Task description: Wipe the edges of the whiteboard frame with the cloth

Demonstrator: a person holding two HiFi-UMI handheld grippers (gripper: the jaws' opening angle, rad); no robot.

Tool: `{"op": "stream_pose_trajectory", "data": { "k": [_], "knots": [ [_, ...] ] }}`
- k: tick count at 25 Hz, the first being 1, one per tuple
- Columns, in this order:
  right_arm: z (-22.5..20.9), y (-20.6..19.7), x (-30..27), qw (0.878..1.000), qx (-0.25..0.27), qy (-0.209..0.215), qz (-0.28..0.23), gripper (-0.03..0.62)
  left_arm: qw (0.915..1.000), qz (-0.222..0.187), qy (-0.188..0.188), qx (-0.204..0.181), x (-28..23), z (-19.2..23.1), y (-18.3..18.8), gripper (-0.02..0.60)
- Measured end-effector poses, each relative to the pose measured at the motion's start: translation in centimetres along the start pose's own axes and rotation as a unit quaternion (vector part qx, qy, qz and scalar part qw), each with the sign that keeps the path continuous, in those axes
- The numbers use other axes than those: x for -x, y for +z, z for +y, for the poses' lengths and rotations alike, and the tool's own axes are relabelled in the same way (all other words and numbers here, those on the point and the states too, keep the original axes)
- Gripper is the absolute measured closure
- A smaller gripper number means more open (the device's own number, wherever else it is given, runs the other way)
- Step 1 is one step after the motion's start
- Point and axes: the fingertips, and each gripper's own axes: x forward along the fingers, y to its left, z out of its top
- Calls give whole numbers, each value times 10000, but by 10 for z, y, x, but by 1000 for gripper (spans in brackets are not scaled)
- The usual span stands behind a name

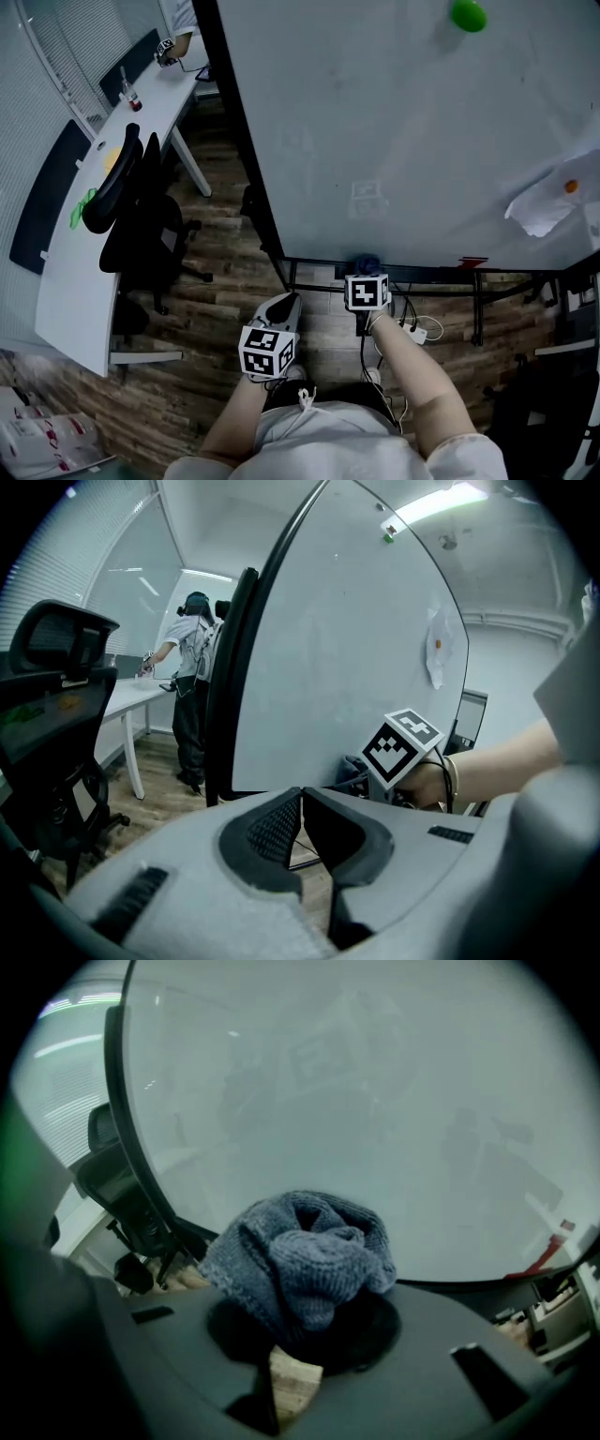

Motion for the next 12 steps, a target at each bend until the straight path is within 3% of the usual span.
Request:
{"op": "stream_pose_trajectory", "data": {
  "k": [4,12],
  "knots": [
    [44,11,-6,9998,53,207,-5,517,9997,-88,48,-221,15,22,8,558],
    [63,16,-14,9996,-169,-222,94,517,9997,-157,161,98,39,65,3,558]
  ]
}}
